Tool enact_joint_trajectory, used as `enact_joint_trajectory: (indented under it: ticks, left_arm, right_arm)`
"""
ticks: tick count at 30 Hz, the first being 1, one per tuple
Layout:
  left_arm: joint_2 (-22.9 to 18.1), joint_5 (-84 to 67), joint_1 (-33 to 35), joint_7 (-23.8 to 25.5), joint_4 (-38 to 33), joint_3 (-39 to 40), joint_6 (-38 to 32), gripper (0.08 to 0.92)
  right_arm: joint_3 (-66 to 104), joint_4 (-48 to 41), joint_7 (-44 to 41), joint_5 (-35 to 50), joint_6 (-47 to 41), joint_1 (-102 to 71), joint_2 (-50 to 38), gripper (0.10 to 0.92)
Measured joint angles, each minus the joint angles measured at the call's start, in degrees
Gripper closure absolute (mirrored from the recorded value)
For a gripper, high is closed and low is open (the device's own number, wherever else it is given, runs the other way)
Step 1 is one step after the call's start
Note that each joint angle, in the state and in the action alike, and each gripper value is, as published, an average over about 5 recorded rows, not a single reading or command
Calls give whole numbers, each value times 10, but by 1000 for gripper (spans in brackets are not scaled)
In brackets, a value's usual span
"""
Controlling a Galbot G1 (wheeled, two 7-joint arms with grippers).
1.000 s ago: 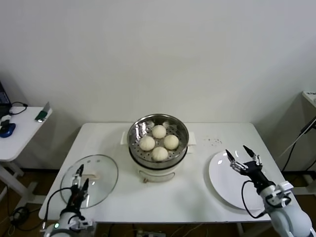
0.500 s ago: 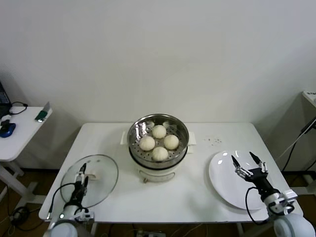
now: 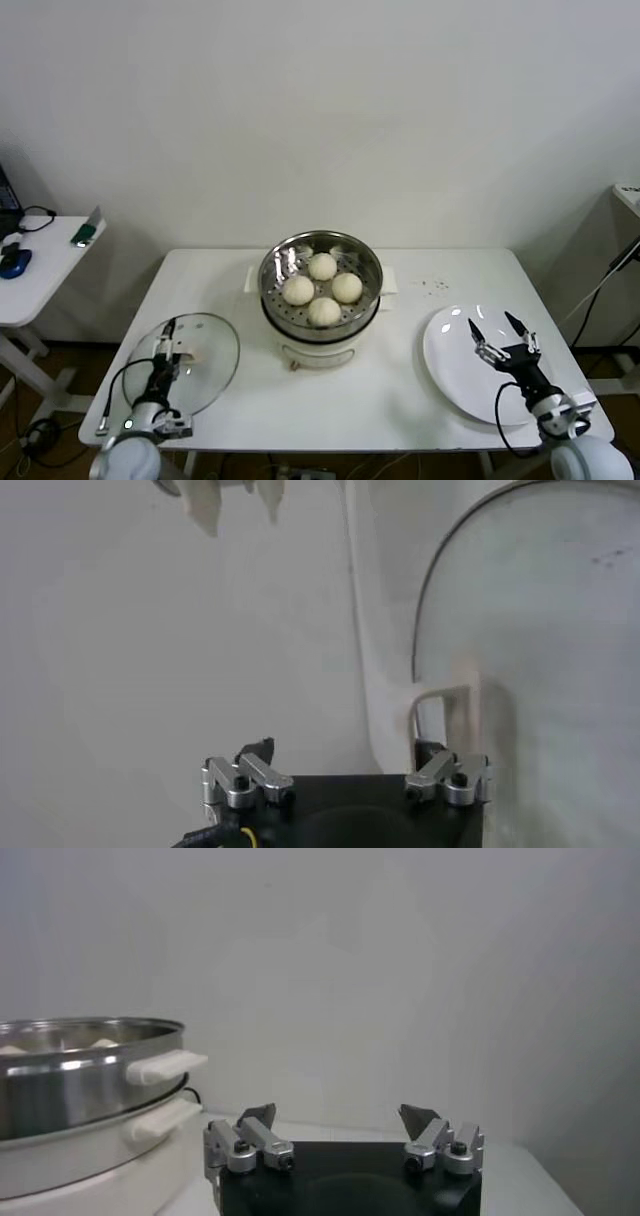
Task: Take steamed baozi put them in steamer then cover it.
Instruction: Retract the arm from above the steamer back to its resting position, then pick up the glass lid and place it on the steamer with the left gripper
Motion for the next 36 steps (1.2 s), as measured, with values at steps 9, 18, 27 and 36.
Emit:
enact_joint_trajectory:
  ticks: [9,18,27,36]
  left_arm:
    - [2,-10,-17,-6,24,8,-8,311]
    - [0,-15,-19,-6,33,11,-15,571]
    - [9,-31,-8,0,11,11,-6,823]
    - [26,-52,24,-3,-66,11,32,852]
  right_arm:
    - [1,-14,-4,-18,7,2,9,203]
    - [0,-23,-5,-33,10,12,15,203]
    - [-2,-31,-5,-41,12,21,15,203]
    - [-7,-43,-5,-43,13,33,5,203]
